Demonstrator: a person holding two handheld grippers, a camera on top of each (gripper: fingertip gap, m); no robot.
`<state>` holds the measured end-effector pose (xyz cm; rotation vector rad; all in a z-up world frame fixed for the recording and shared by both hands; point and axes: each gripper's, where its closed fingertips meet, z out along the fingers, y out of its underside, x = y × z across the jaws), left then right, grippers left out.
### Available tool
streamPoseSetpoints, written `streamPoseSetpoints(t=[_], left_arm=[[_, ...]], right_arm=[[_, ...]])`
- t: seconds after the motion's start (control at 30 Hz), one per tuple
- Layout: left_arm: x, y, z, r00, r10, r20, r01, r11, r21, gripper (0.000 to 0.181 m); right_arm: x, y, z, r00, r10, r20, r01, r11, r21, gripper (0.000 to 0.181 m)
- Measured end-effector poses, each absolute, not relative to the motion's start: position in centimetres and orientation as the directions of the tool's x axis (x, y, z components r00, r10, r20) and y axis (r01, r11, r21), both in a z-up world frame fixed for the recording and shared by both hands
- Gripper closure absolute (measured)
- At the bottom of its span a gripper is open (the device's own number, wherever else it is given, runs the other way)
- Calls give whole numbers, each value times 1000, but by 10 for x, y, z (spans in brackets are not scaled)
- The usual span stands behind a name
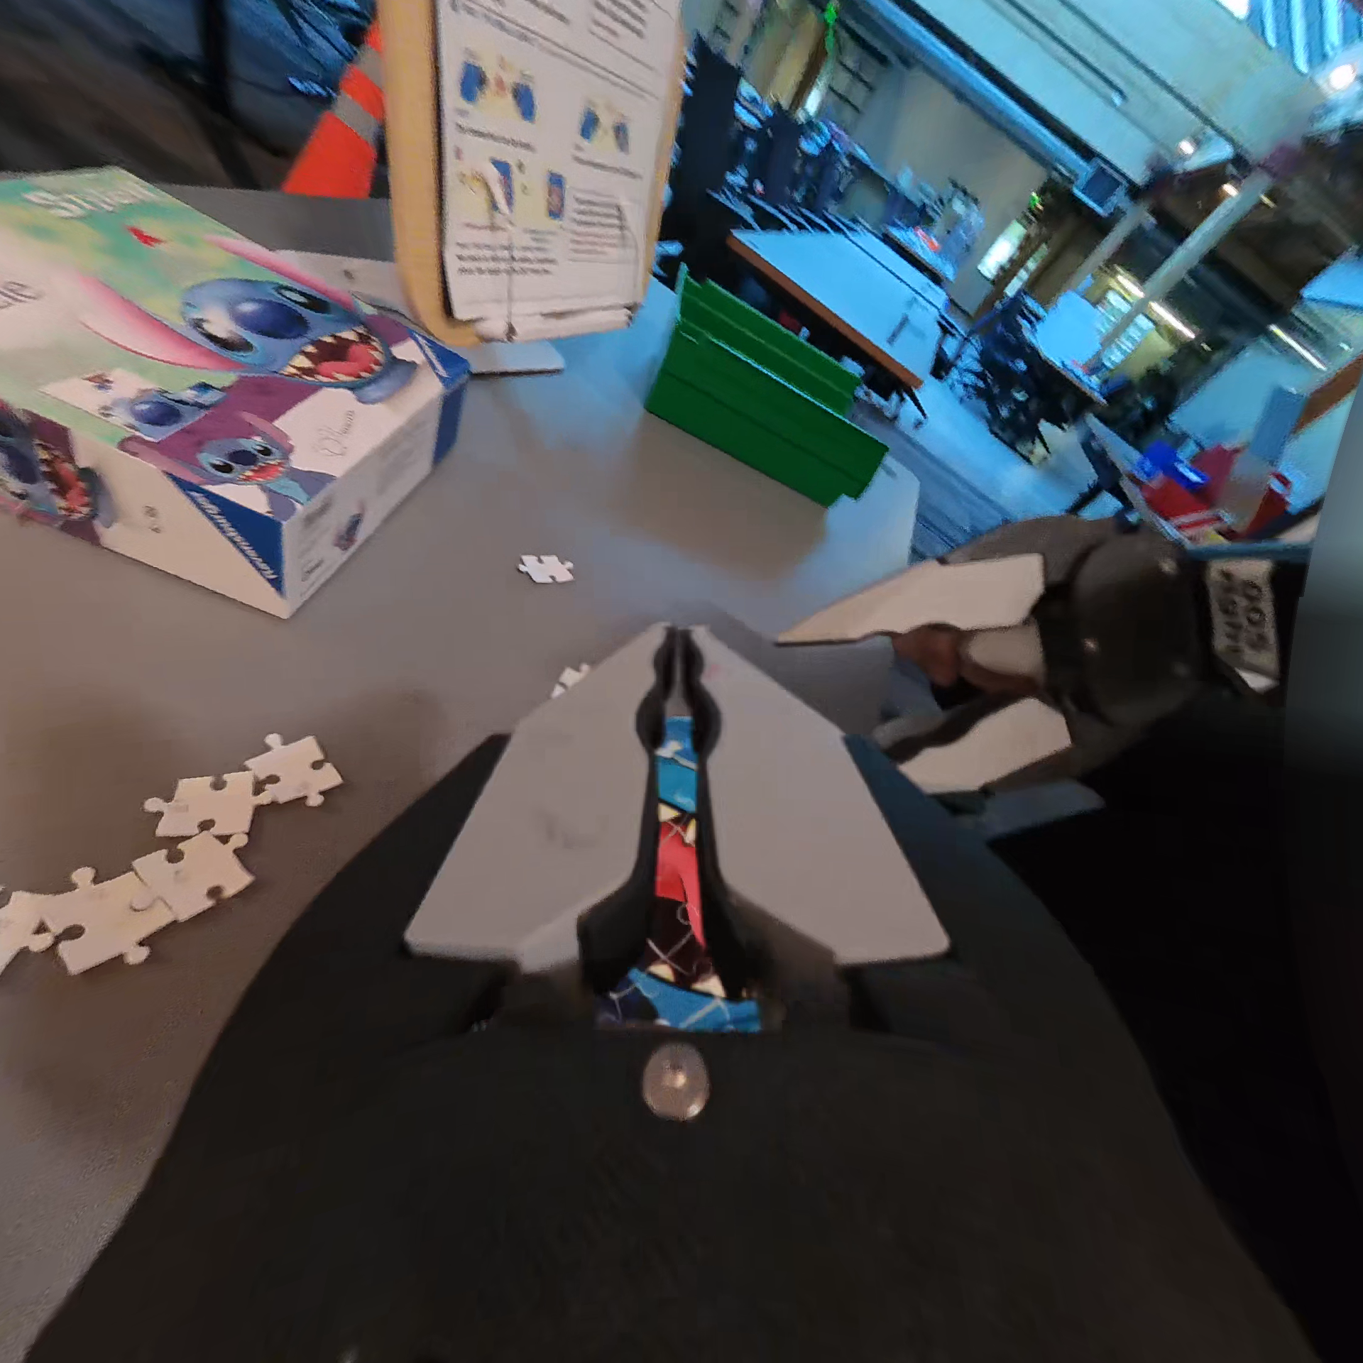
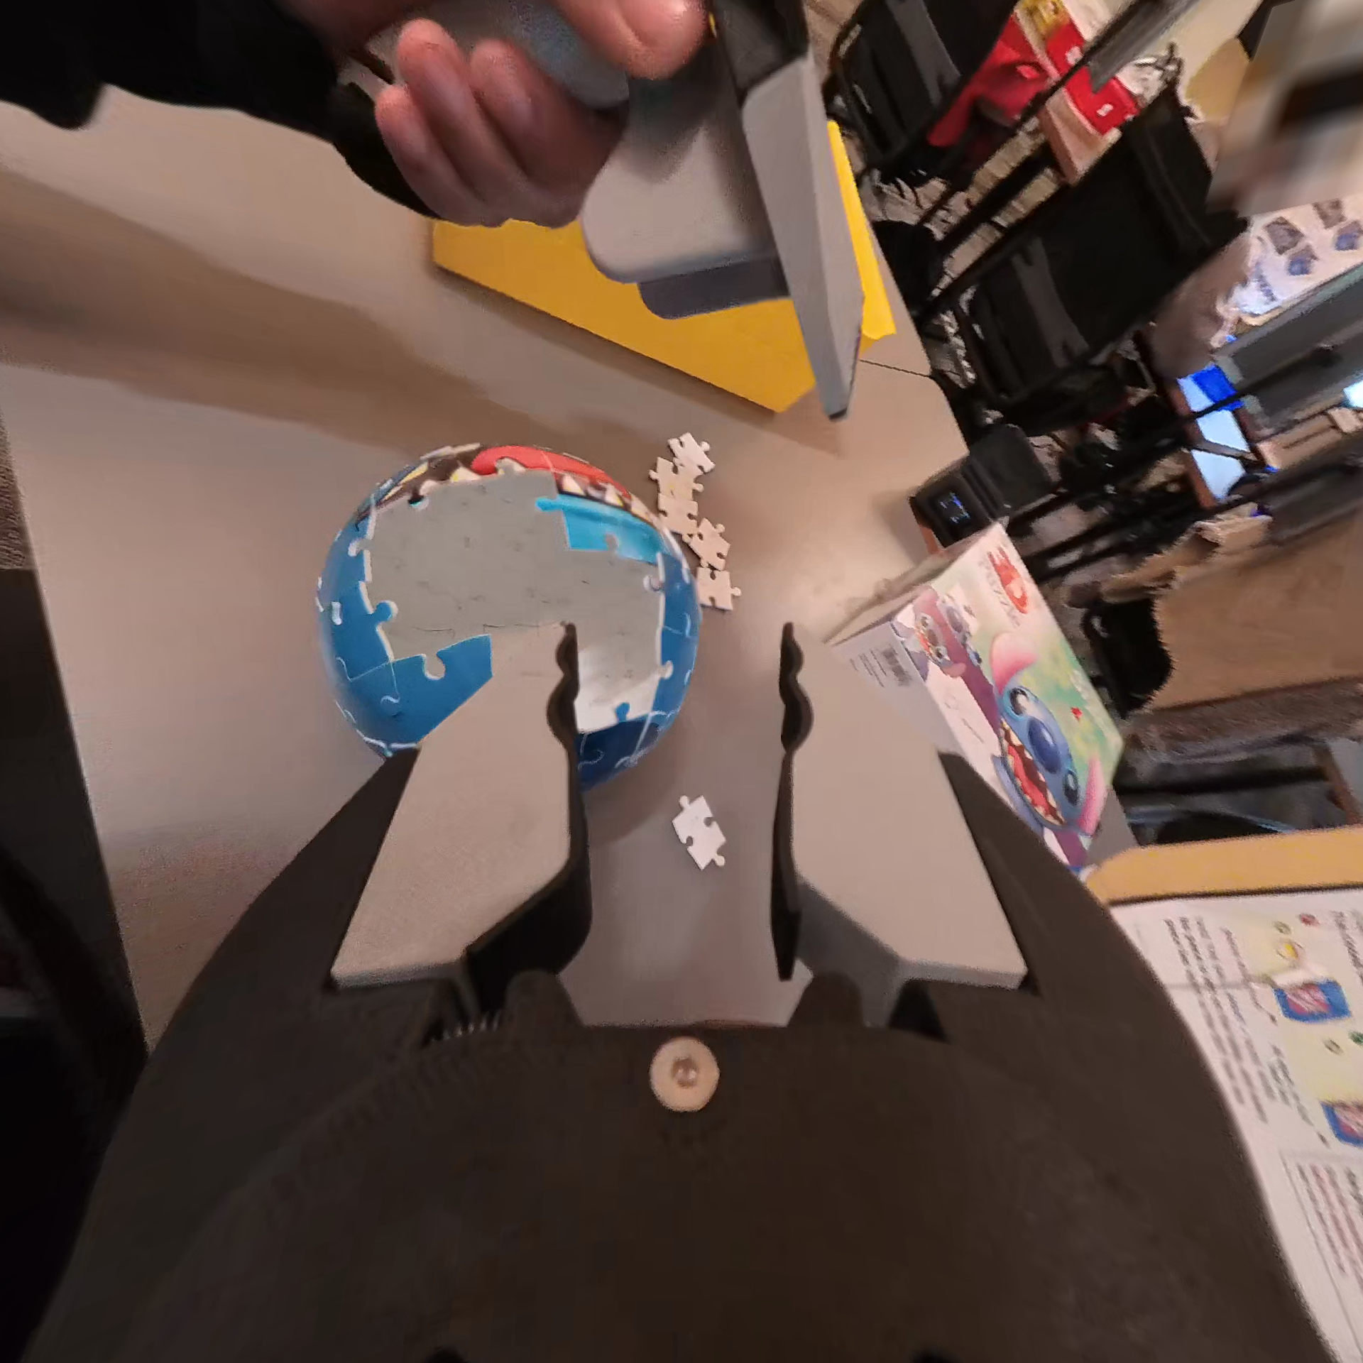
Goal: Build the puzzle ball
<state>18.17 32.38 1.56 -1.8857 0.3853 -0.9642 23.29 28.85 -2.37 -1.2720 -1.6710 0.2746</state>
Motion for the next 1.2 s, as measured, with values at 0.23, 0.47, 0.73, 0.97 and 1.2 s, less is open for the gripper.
streamPoseSetpoints(t=[0.23, 0.47, 0.73, 0.97, 1.2], left_arm=[[160, 323, 25, 790, -429, 437, 235, -446, -864, 181], [176, 313, 10, 870, -426, 249, -9, -517, -856, 181], [192, 312, -10, 819, -536, 204, -201, -602, -773, 181], [192, 320, -20, 792, -545, 276, -175, -634, -753, 181], [202, 317, -32, 753, -588, 295, -218, -646, -731, 181]], right_arm=[[240, 282, -2, 126, 766, 631, 598, 449, -664, 177], [237, 259, 0, 64, 746, 663, 583, 511, -631, 181], [233, 279, -6, 41, 720, 693, 623, 524, -581, 163], [214, 282, -13, -68, 602, 796, 627, 646, -435, 135], [205, 294, -26, -146, 490, 860, 658, 697, -285, 127]])
